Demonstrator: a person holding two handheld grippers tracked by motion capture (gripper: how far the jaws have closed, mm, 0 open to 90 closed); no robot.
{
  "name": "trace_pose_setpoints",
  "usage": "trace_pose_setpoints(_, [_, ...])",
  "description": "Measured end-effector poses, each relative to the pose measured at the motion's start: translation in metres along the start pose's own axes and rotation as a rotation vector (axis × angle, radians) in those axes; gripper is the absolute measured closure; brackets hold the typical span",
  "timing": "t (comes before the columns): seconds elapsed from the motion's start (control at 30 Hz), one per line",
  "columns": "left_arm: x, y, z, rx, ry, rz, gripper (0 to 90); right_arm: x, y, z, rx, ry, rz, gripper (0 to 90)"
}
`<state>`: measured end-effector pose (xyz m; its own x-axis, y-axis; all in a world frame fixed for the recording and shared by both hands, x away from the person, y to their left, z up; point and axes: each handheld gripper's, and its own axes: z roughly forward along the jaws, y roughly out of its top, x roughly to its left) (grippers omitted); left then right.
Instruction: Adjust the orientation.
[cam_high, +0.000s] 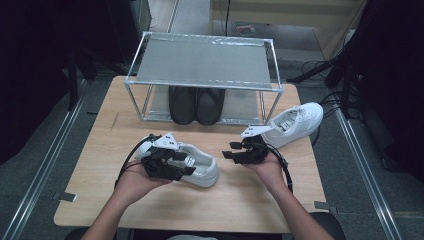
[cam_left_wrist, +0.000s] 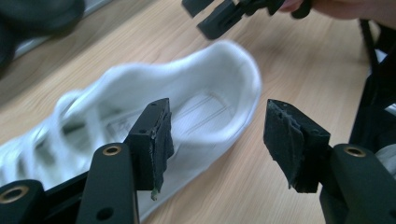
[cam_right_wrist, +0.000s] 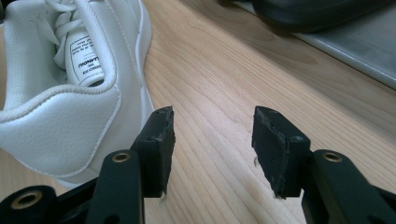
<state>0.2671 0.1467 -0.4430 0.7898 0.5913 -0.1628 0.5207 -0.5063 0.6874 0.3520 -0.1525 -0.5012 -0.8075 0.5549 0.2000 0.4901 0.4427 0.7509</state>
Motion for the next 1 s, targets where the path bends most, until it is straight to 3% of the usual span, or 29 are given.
trace_pose_setpoints(0.2, [0.008,-0.023,-0.004,0.009,0.039,-0.053,41.9,0.002,0.005,0.008,0.006,0.019,-0.023,49.9])
trace_pose_setpoints(0.43, [0.012,-0.045,-0.009,0.000,0.083,-0.063,41.6,0.003,0.010,0.014,0.013,0.036,-0.025,50.0])
trace_pose_setpoints(0.63, [0.019,-0.054,-0.010,-0.001,0.098,-0.085,45.6,0.003,0.013,0.018,0.007,0.041,-0.031,50.3])
trace_pose_setpoints(0.73, [0.020,-0.058,-0.011,-0.019,0.075,-0.085,53.3,0.002,0.015,0.019,0.007,0.042,-0.031,50.5])
trace_pose_setpoints(0.9, [0.023,-0.064,-0.012,-0.015,0.127,-0.065,69.8,0.005,0.015,0.020,0.006,0.044,-0.036,51.6])
trace_pose_setpoints(1.0, [0.030,-0.065,-0.012,-0.001,0.134,-0.111,82.9,0.007,0.015,0.021,0.000,0.050,-0.037,53.8])
